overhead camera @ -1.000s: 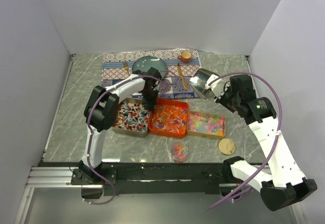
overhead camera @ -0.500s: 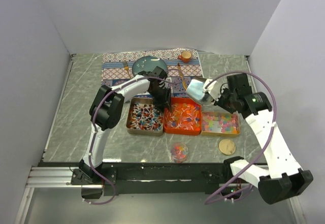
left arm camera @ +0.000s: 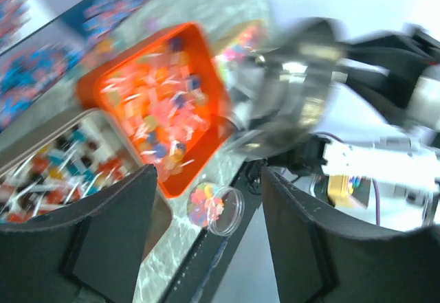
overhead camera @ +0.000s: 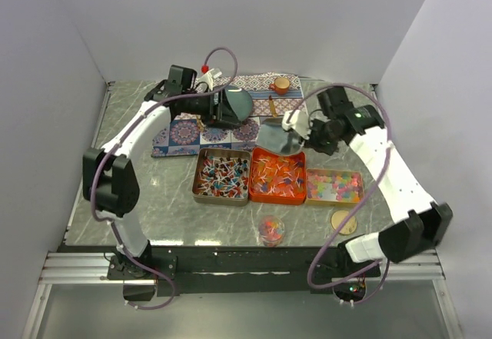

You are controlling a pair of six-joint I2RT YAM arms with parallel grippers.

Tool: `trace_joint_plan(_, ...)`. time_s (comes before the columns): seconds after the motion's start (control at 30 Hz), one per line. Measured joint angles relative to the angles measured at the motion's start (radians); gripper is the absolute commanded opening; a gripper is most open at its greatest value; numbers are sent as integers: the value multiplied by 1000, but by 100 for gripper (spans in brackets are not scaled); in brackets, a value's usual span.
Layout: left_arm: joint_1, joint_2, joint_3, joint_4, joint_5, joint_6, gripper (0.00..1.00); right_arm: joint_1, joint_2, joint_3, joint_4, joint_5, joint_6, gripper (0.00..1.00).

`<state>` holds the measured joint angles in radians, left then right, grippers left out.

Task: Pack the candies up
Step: Adjust the spatula.

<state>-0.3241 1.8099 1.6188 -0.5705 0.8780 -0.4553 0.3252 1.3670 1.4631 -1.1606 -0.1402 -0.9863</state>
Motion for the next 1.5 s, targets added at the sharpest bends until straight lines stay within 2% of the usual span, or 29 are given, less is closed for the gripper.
trace_joint_plan(0.1, -13, -34, -23, 63, 40, 10, 68, 47, 66, 45, 6, -9, 10, 0)
trace_joint_plan(0.23, -30, 3, -2, 74, 18, 29, 67, 101, 152, 166, -5, -21, 31, 0)
trace_joint_plan(0.33, -30, 40, 3, 80, -8, 26, 61, 126, 207, 271, -1, -37, 51, 0)
trace_joint_plan(0.37, -29, 51, 3, 84, -11, 24, 51, 129, 216, 294, -1, -41, 53, 0)
trace_joint_plan(0.43, -26, 68, 3, 99, -13, 13, 36, 130, 226, 327, 0, -64, 55, 0)
trace_joint_plan(0.47, -24, 75, 3, 106, -11, 10, 24, 130, 226, 333, 2, -82, 54, 0)
trace_joint_plan(0.53, -21, 85, 3, 133, 0, -3, 15, 130, 221, 332, 3, -121, 51, 0)
trace_joint_plan(0.57, -16, 90, -2, 151, 16, -7, 7, 128, 210, 322, 2, -132, 52, 0)
trace_joint_plan(0.63, 4, 109, -22, 229, 125, -62, 1, 119, 177, 292, 19, -158, 56, 0)
trace_joint_plan(0.77, 35, 130, -127, 506, 335, -253, 1, 111, 127, 241, 38, -191, 80, 1)
trace_joint_plan(0.83, 49, 135, -208, 703, 414, -410, 1, 108, 105, 198, 60, -217, 99, 11)
trace_joint_plan(0.9, 61, 149, -276, 933, 467, -587, 1, 105, 93, 163, 82, -241, 132, 15)
trace_joint_plan(0.93, 66, 162, -304, 1074, 486, -690, 1, 102, 91, 152, 92, -251, 145, 25)
trace_joint_plan(0.97, 71, 173, -324, 1193, 497, -782, 1, 99, 90, 146, 102, -261, 159, 29)
trace_joint_plan(1.07, 81, 190, -356, 1405, 514, -954, 1, 96, 90, 131, 119, -276, 197, 36)
trace_joint_plan(1.23, 76, 190, -369, 1612, 527, -1094, 1, 96, 93, 114, 158, -307, 244, 37)
trace_joint_plan(1.5, 83, 190, -370, 1717, 532, -1193, 1, 93, 100, 113, 181, -346, 275, 37)
